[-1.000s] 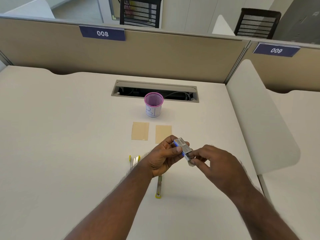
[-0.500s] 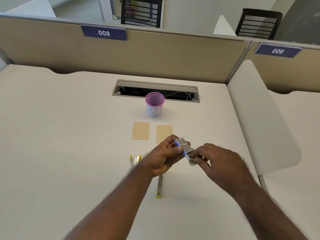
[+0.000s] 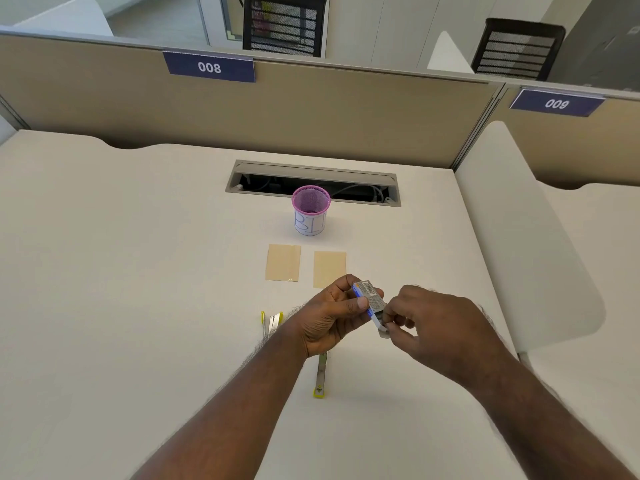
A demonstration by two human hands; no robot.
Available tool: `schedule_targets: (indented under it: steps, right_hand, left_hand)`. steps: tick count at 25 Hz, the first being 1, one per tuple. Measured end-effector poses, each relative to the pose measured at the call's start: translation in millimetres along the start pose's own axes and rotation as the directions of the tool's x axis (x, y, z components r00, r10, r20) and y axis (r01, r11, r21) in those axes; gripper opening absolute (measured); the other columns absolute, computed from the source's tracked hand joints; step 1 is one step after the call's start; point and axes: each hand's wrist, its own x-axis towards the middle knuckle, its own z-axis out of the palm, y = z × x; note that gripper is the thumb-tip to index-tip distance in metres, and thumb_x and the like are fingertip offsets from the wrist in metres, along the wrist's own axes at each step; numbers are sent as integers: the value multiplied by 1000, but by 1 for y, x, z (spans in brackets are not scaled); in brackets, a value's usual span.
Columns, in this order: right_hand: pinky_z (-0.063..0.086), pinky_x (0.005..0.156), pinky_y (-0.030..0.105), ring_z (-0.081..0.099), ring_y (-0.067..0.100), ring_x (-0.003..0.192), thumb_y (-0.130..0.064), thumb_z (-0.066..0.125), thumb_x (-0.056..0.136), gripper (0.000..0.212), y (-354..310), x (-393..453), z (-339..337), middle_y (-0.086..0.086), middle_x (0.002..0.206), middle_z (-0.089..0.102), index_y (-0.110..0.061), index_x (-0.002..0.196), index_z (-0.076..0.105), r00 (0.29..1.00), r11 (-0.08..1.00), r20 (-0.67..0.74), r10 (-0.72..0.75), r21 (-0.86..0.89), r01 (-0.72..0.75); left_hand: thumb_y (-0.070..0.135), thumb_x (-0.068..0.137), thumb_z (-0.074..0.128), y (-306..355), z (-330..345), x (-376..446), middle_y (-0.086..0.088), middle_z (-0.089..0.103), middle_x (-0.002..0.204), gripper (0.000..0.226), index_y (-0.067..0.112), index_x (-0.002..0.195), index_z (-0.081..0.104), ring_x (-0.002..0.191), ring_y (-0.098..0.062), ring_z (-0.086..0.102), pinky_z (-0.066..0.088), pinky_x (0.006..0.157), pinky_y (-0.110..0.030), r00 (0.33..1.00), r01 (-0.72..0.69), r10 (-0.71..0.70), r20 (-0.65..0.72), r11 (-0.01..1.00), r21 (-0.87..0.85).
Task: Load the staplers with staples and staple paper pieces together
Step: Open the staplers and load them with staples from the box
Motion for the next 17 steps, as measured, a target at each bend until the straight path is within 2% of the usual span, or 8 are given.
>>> schedule_targets:
  steps: [2,4,6,9,11,14,15,17]
  right_hand:
    - [47,64,23,60,2,77,-48,50,85,14,2,0,-3,-16,93,54,-37,89,58,1000,995,1,5,97,-5]
    - [47,64,20,61,-2,78,-53,47,78,19,4,0,-5,-19,98,54,-39,86,57,1000,980,-4,3,200,-2]
    - [51,65,24,62,1,81,-50,49,75,16,4,0,-4,-19,98,56,-39,83,56,999,943,-34,-15,331,25]
    - [56,65,29,66,11,75,-35,60,74,6,8,0,2,-15,88,67,-33,80,61,991,804,-133,31,592,55]
    - [55,65,22,66,11,69,-26,66,75,8,13,0,8,-12,82,70,-31,81,63,978,709,-184,98,702,61]
    - [52,69,14,67,14,74,-18,69,81,29,19,-5,19,-8,86,67,-38,102,64,970,626,-203,130,776,78]
    - [53,70,15,68,14,78,-14,69,83,35,19,-8,22,-8,88,67,-40,107,65,969,632,-210,127,771,85]
    - [56,70,19,68,13,85,-8,70,85,34,19,-14,29,-10,92,66,-38,101,68,957,696,-274,98,706,131]
  left_hand:
    - [8,77,78,2,1,0,-15,66,108,25,12,92,58,98,-26,64,48,98,-34,1000,8,-8,9,1000,15]
    - [3,85,63,1,2,1,-16,65,110,13,12,92,59,99,-26,63,47,99,-34,1000,3,-3,-1,1000,16]
    - [2,86,57,2,2,1,-14,67,109,14,13,94,60,97,-24,66,50,96,-33,1000,7,-7,-22,1000,-3]
    - [3,86,57,1,0,1,-12,70,107,15,12,98,58,96,-23,69,52,95,-32,999,-4,3,-44,1000,-29]
    - [4,86,57,0,0,2,-11,71,107,17,11,102,57,97,-25,70,52,94,-32,998,-14,12,-54,999,-46]
    - [6,87,58,0,-2,4,-12,71,109,21,10,107,55,100,-28,69,50,98,-35,998,-24,19,-67,998,-65]
    - [7,86,59,0,-2,4,-13,71,109,23,11,108,54,100,-29,69,48,99,-36,997,-27,22,-71,997,-71]
    - [8,83,64,0,-2,5,-14,71,108,29,12,109,53,99,-30,69,48,98,-36,997,-34,26,-77,995,-97]
